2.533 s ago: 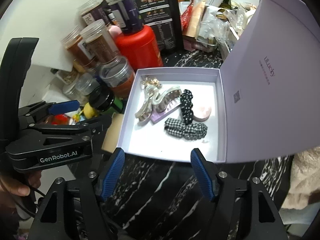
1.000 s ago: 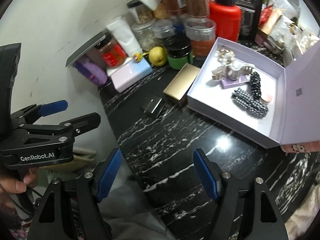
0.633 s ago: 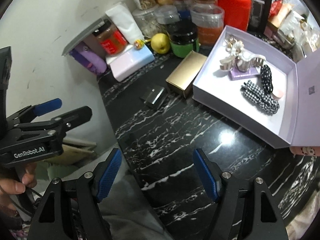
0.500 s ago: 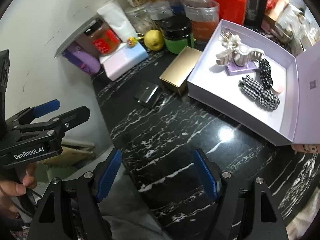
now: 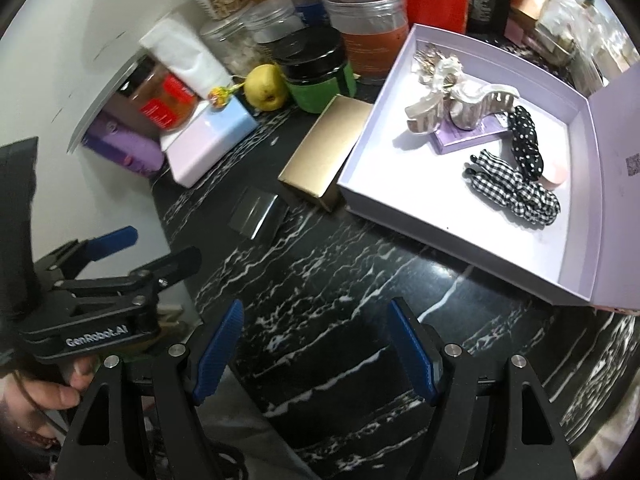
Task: Organize rigid objects
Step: 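Grasp the gold rectangular box with the left gripper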
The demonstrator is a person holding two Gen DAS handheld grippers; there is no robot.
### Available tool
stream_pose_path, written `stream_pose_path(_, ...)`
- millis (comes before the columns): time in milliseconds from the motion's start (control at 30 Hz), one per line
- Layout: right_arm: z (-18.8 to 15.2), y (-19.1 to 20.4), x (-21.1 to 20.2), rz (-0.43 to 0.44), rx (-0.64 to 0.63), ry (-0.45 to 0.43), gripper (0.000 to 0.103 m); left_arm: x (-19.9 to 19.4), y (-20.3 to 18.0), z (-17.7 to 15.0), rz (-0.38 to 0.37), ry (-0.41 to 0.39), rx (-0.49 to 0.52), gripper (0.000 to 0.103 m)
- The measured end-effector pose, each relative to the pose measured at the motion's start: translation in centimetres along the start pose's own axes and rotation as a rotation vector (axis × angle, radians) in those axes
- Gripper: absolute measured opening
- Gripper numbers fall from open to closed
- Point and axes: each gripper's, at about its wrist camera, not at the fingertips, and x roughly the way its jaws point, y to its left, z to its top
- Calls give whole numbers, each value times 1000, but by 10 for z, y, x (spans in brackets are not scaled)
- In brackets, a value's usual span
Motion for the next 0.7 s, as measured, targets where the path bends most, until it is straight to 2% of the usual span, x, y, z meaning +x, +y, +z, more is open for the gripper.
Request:
stream_pose_path(167, 12, -6, 1, 4, 32, -15, 74, 22, -11, 11, -39, 28, 51, 98)
stream_pose_path(233, 20, -7, 1, -1, 37, -23, 72, 31, -15, 16, -50, 58, 70, 94)
stream_pose_path(333, 31, -9, 1, 16, 36, -40, 71, 38, -16, 22, -59, 57, 80, 93)
stream_pose_path(400, 40, -6, 4, 22, 25, -46, 69, 41, -15, 26, -69, 50, 90, 81)
stream_pose_path(500, 50, -1, 10, 36, 11, -48, 65, 47, -13, 31, -77, 44, 98, 74)
stream_pose_path(567, 56, 4, 14, 49, 4, -48, 65, 51, -9, 34, -114, 51, 98, 72)
stream_pose_path(700, 68, 15, 28, 60, -5, -47, 64, 52, -12, 37, -138, 34, 144, 68)
